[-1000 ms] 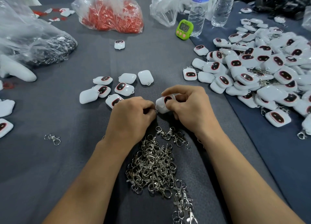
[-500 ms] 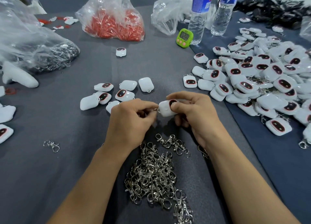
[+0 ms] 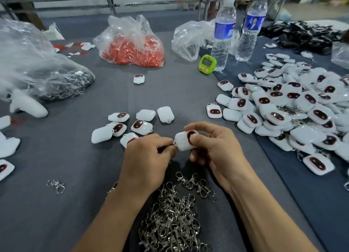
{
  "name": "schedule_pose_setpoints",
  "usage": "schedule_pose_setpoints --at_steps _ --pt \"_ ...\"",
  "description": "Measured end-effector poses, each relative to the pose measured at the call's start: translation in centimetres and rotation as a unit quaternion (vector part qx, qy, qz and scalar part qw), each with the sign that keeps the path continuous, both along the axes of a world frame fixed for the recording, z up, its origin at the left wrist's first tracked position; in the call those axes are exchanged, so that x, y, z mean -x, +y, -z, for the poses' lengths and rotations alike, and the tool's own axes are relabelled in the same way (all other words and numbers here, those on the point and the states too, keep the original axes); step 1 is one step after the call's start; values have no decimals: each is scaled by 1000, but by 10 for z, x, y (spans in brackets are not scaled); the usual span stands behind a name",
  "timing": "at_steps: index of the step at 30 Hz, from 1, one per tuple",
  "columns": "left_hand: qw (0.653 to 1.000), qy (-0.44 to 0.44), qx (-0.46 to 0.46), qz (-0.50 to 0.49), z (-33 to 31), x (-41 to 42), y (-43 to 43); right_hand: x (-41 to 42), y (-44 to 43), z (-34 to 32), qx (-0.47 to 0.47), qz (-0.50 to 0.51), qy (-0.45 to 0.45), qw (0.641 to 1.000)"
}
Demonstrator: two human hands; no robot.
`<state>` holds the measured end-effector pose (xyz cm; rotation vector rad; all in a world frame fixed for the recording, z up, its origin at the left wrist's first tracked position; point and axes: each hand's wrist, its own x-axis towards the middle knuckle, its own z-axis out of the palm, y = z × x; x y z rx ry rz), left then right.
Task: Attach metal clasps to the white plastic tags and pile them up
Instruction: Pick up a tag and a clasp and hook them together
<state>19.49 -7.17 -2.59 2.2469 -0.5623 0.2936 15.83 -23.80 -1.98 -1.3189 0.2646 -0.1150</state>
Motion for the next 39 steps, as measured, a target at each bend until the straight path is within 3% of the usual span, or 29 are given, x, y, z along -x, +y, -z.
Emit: schedule_pose_setpoints --at_steps 4,8,12,16,18,21,27,30,34,37,39 --pt "1000 -2 7 -25 -3 3 -2 1 3 -2 -15 1 10 1000" --pt "973 155 166 28 -8 -2 -4 0 2 -5 -80 -12 15 997" --pt "928 275 248 36 -9 -5 -6 -1 2 -5 -100 -13 16 995" --pt "897 323 302 22 -11 -7 -5 -1 5 -5 -118 4 5 993" --pt "898 313 309 4 -11 -6 -8 -2 7 -6 -127 10 1 992" --pt "930 244 273 -22 -10 -2 -11 0 12 -5 -132 19 -4 991" --pt "996 22 76 -29 -10 2 -3 6 13 -3 -99 48 3 994" --pt "995 -74 -64 -34 -8 3 -2 6 14 -1 -68 54 1 996" --pt "982 -102 -155 -42 -4 6 -1 8 19 1 19 59 0 998" --pt "990 -73 -109 -43 -4 4 -1 7 19 -1 0 66 6 998" --pt "999 14 6 -36 -7 1 -1 6 16 -4 -51 66 13 996"
